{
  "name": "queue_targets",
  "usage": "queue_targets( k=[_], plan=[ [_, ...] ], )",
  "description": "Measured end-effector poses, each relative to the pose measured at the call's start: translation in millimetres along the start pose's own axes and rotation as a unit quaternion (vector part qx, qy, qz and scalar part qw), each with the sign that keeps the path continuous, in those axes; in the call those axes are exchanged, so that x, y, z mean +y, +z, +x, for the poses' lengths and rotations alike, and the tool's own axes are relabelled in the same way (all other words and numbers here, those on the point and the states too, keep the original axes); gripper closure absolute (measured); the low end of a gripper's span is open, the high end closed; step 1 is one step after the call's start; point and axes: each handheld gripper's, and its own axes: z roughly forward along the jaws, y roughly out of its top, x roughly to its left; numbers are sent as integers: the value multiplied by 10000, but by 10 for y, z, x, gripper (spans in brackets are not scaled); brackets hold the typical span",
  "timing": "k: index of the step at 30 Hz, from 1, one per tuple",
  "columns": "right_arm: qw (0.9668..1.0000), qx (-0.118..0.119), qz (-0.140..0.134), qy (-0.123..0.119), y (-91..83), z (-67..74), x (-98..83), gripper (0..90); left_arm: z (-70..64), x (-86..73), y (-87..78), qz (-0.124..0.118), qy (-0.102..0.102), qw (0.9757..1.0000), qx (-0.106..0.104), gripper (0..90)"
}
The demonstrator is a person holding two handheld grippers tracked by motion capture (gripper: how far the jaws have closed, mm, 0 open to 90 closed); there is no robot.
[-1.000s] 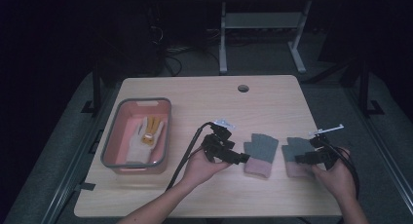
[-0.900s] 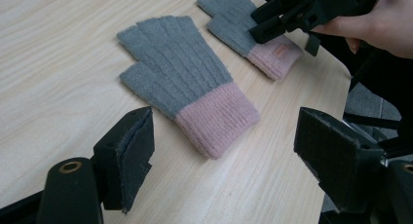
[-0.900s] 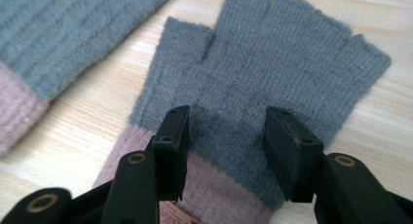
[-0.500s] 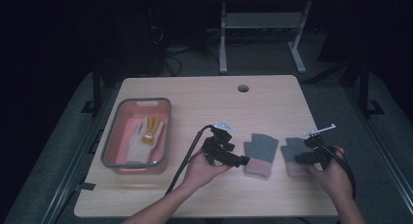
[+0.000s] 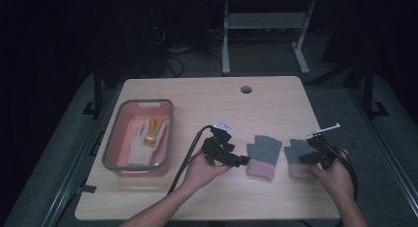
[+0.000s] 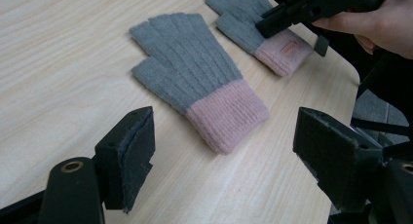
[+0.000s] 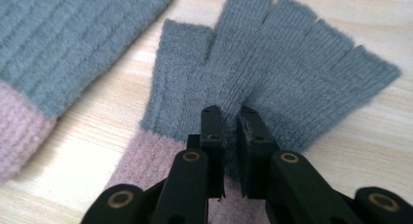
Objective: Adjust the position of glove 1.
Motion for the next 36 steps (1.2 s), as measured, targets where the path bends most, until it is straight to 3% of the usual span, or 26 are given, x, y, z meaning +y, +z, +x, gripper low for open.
queue_targets(
  k=[13,25,29,36],
  plan=[
    [9993,231,-243,186,-233,66,95,855,1,-7,-45,-38,-5,10000,25,233],
    [9980,535,-332,88,-342,398,282,854,15,-18,-78,-44,2,10000,80,234],
    [9959,817,-370,87,-309,543,337,853,28,-37,-71,-16,-37,10000,80,236],
    [9960,830,-324,-19,-221,738,399,852,56,-56,-60,14,-64,9999,100,239]
  ],
)
